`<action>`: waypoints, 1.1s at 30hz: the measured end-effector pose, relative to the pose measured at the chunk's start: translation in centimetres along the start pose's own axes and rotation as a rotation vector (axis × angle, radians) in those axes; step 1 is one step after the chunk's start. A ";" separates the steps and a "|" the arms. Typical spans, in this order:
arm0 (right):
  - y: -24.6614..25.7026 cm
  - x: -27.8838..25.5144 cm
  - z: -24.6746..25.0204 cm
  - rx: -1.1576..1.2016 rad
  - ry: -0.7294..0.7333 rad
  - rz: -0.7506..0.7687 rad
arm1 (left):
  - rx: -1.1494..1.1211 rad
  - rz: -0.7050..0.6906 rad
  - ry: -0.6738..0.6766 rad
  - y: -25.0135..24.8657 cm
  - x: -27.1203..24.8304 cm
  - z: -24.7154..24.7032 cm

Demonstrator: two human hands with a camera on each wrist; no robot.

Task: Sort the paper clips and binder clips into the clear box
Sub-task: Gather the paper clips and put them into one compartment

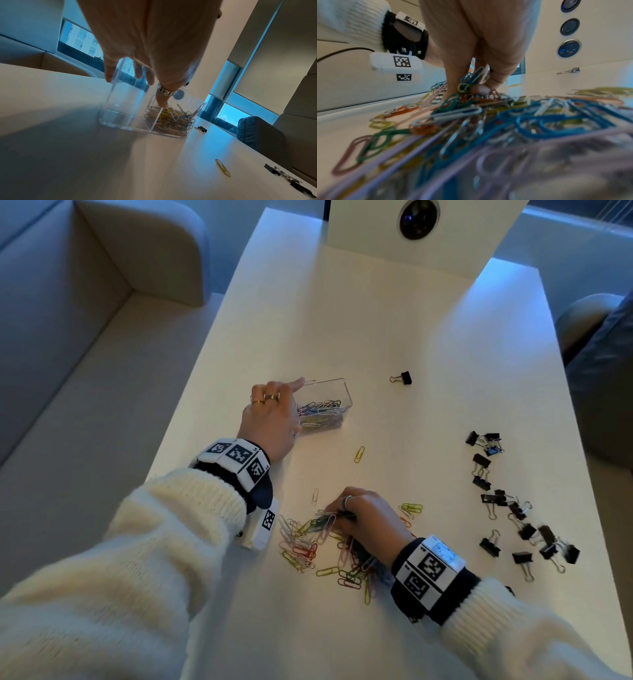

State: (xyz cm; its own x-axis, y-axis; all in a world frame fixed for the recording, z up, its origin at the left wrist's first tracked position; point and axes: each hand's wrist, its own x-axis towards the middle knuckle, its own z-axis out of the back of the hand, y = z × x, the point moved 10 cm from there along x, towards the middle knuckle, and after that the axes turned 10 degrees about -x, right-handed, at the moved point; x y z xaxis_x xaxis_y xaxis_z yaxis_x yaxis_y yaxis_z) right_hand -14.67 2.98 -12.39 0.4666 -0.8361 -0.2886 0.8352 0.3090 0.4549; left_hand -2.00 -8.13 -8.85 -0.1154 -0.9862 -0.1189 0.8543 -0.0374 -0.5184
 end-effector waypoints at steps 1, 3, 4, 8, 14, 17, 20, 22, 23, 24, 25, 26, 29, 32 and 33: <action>0.0 0.1 0.1 0.006 -0.006 -0.001 | 0.000 0.003 0.001 0.0 0.0 0.0; -0.3 0.4 0.2 0.025 0.005 -0.018 | 0.008 0.006 0.001 0.1 0.0 0.0; -0.6 0.5 0.4 0.047 0.007 -0.039 | 0.009 0.007 0.000 0.1 0.0 0.0; -1.6 0.9 3.1 0.113 -0.061 -0.111 | 0.001 0.005 0.007 -0.1 0.0 0.1; -0.5 4.3 13.3 0.220 -0.409 -0.058 | 0.010 0.012 0.008 0.0 0.0 0.0; -0.2 6.9 16.8 0.272 -0.596 -0.043 | 0.012 -0.003 -0.017 -0.2 -0.1 0.2; 0.0 8.7 17.0 0.282 -0.693 -0.021 | 0.037 -0.007 -0.025 -0.2 0.0 0.2; 0.5 9.2 16.1 0.239 -0.703 0.043 | 0.049 0.002 -0.016 -0.1 0.1 0.1; 0.5 9.3 15.4 0.217 -0.692 0.071 | 0.056 0.005 -0.014 0.0 0.1 0.1; 0.4 9.3 14.7 0.193 -0.669 0.089 | 0.058 0.007 -0.013 0.0 0.1 0.1; 0.2 9.3 14.0 0.165 -0.643 0.103 | 0.054 0.006 -0.014 0.0 0.2 0.1; 0.3 9.2 13.5 0.123 -0.617 0.121 | 0.045 0.005 -0.015 0.1 0.2 0.1; 1.2 9.4 12.4 -0.093 -0.505 0.198 | 0.031 0.005 -0.019 0.2 0.2 0.1; 1.1 9.6 12.5 -0.254 -0.443 0.185 | 0.041 0.001 -0.021 0.2 0.2 0.1; 1.0 9.5 12.7 -0.256 -0.450 0.183 | 0.039 0.000 -0.020 0.1 0.2 0.0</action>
State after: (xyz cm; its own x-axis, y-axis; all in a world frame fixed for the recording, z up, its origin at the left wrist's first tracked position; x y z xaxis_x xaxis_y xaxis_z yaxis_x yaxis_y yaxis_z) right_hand -13.10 -10.43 -4.02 0.4870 -0.8525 0.1900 0.8226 0.5208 0.2281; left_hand -1.88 -8.30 -8.91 -0.1053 -0.9892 -0.1016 0.8736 -0.0432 -0.4847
